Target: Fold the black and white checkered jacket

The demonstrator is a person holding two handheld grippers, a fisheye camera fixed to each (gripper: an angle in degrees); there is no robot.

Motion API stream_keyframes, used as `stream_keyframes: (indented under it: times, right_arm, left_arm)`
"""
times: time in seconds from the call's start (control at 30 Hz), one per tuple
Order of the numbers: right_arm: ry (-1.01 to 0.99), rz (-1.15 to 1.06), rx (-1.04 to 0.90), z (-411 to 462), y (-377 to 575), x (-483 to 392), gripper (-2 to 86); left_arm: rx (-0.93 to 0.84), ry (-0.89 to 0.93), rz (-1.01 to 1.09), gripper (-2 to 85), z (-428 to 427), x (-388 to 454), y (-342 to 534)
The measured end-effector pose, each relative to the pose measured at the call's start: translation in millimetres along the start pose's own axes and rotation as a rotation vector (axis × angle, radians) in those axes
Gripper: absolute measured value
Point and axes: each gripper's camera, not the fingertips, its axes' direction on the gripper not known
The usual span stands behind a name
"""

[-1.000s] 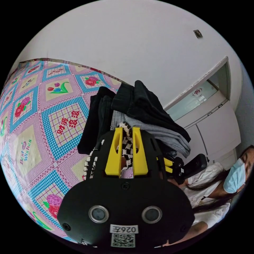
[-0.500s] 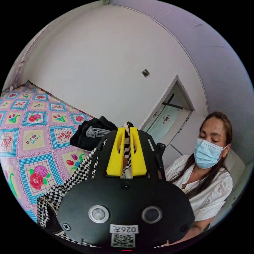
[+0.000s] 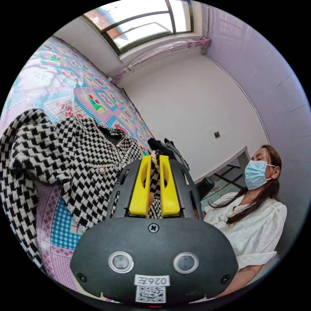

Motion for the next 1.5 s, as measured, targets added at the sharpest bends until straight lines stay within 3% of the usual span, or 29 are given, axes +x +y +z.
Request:
stream_keyframes:
  times: [0.07, 0.2, 0.37, 0.5, 0.57, 0.63, 0.7, 0.77, 0.8, 0.9, 0.97, 1.03, 1.2, 1.3, 1.37, 1.5]
  right_arm:
    - [-0.072, -0.005, -0.165, 41.3, 10.2, -0.7, 5.2]
    - [-0.104, 0.038, -0.21, 40.0, 16.6, 14.4, 7.5]
    - [0.241, 0.215, -0.126, -9.4, -0.6, 113.3, 6.4]
    - [0.409, 0.399, -0.143, -19.4, -17.2, 222.1, 7.2]
    - [0.456, 0.524, -0.148, -19.0, -24.1, 292.9, 8.6]
    - [0.419, 0.629, -0.147, -12.7, -27.7, 343.3, 10.4]
    - [0.306, 0.741, -0.161, 3.1, -29.6, 392.5, 6.0]
    - [0.103, 0.766, -0.318, 36.8, -32.7, 440.5, 0.5]
    - [0.106, 0.763, -0.335, 37.6, -33.5, 447.9, 0.3]
    - [0.195, 0.794, -0.295, 20.8, -21.8, 476.7, 1.2]
    - [0.054, 0.88, -0.237, 12.9, 1.8, 505.6, 4.2]
    - [0.046, 0.943, -0.156, -6.6, 14.2, 516.7, 5.1]
    - [0.102, 0.822, 0.053, -31.8, -0.9, 496.5, 1.6]
    - [0.09, 0.663, -0.062, 10.5, -27.2, 488.4, -0.5]
    - [0.263, 0.537, -0.365, 58.0, -29.8, 500.3, -0.8]
    - [0.22, 0.563, -0.316, 40.7, -17.0, 519.1, -0.6]
  left_arm:
    - [-0.047, -0.04, -0.076, 5.4, -7.2, -22.6, 10.9]
    - [-0.119, -0.106, -0.119, 5.5, -27.0, -25.1, 25.3]
    - [-0.038, -0.14, -0.105, 1.9, -51.9, 9.0, 18.2]
    - [0.15, -0.149, -0.065, -0.6, -66.5, 53.9, 4.9]
    - [0.134, -0.158, -0.045, -0.8, -50.6, 66.1, -11.0]
    - [0.074, -0.116, -0.016, -0.9, -5.7, 67.6, -38.3]
    - [-0.003, -0.086, -0.01, -1.0, 39.1, 57.9, -57.6]
    - [-0.084, -0.085, -0.05, -1.0, 82.4, 40.4, -70.9]
    - [-0.12, -0.087, -0.074, -1.0, 105.8, 28.7, -75.8]
    - [-0.214, -0.197, -0.166, -1.0, 144.1, 0.7, -76.0]
    - [-0.232, -0.2, -0.194, -1.0, 152.9, -7.7, -74.1]
    - [-0.184, -0.207, -0.213, -1.0, 148.2, -5.5, -77.1]
    - [-0.196, -0.228, -0.208, -1.0, 163.2, -0.3, -85.3]
    - [-0.193, -0.225, -0.212, -1.0, 170.2, 0.8, -88.2]
    - [-0.193, -0.218, -0.219, -1.0, 173.8, 0.0, -89.9]
    - [-0.191, -0.268, -0.188, -1.0, 174.3, 16.6, -94.8]
